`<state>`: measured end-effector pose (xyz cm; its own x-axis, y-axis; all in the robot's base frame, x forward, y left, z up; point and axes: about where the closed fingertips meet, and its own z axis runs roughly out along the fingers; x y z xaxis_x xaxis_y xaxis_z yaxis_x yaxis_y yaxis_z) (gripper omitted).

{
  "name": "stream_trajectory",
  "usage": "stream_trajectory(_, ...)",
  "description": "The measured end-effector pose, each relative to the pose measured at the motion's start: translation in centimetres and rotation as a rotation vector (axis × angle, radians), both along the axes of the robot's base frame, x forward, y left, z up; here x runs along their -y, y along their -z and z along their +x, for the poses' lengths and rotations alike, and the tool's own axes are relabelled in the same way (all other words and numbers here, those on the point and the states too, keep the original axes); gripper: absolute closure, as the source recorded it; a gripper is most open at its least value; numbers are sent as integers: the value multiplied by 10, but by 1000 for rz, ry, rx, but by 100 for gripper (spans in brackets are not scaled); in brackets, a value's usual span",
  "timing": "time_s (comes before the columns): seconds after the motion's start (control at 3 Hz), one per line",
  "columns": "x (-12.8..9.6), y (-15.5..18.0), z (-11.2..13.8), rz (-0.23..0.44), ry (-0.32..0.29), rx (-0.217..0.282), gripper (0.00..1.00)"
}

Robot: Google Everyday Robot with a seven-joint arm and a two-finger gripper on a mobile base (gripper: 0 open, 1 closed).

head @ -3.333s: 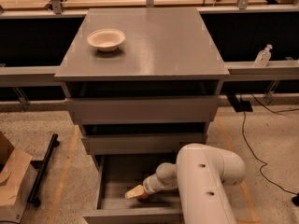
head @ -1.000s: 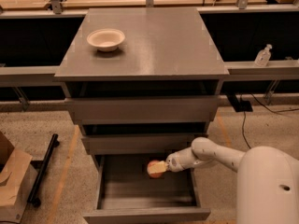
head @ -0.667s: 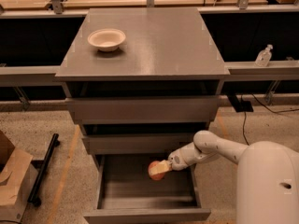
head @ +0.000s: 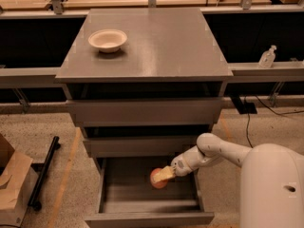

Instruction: Pick apple from bottom drawer and place on counter

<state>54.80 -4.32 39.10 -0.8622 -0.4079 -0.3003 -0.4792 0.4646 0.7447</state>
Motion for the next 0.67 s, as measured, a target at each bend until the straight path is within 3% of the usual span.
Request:
stream_trajectory(0.33, 5, -8, -14, -1, -3, -9, 100)
stream_trajectory(0.67, 25, -46, -31, -30, -1, 15, 100)
